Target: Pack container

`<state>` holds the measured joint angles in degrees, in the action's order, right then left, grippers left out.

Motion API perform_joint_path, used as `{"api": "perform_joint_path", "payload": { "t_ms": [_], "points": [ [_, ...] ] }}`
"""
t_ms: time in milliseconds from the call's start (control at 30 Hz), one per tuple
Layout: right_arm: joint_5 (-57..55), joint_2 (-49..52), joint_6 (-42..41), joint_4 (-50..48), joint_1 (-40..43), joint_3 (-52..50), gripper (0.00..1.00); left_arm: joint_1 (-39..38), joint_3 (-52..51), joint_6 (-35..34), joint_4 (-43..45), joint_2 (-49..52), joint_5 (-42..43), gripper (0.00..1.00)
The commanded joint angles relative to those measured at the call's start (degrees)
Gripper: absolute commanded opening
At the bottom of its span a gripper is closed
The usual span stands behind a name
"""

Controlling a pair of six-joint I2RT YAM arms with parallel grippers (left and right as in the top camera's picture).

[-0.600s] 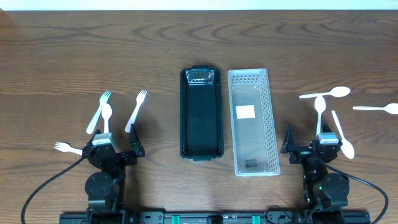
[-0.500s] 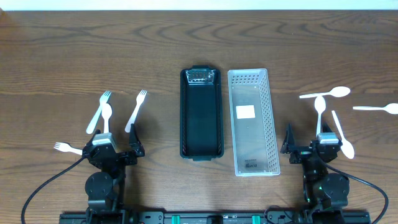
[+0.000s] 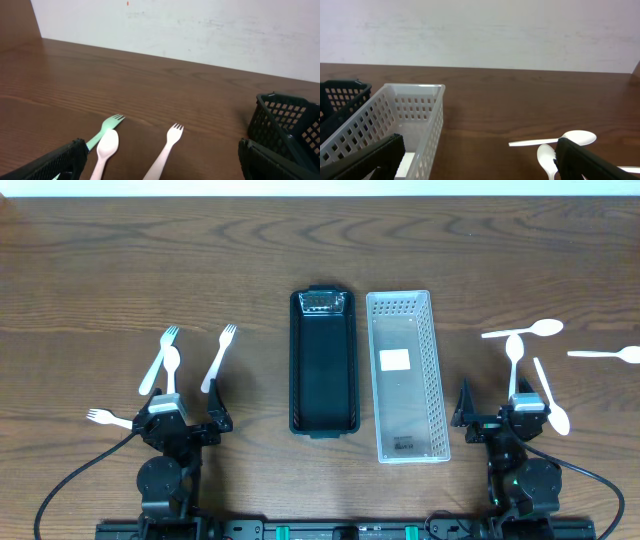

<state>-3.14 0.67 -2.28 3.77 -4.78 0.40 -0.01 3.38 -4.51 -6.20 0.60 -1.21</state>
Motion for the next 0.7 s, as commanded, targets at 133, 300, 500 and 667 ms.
{"api": "perform_joint_path", "payload": {
  "t_ms": [133, 300, 500, 667],
  "points": [
    [0.33, -0.28, 0.85, 0.26, 0.48, -0.09, 0.99, 0.17, -1.73, -0.48, -0.79, 0.04, 0.96, 0.98],
    [0.33, -0.28, 0.85, 0.26, 0.48, -0.09, 0.99, 0.17, -1.73, -0.48, -0.76, 0.04, 0.98, 0.98],
    [0.33, -0.28, 0.85, 0.26, 0.48, -0.09, 0.99, 0.15, -1.73, -0.50, -0.76, 0.04, 0.98, 0.98],
    [-0.96, -0.28, 1.11, 0.11, 0.48, -0.09, 0.99, 0.15, -1.73, -0.48, -0.76, 0.04, 0.98, 0.98]
  ]
}}
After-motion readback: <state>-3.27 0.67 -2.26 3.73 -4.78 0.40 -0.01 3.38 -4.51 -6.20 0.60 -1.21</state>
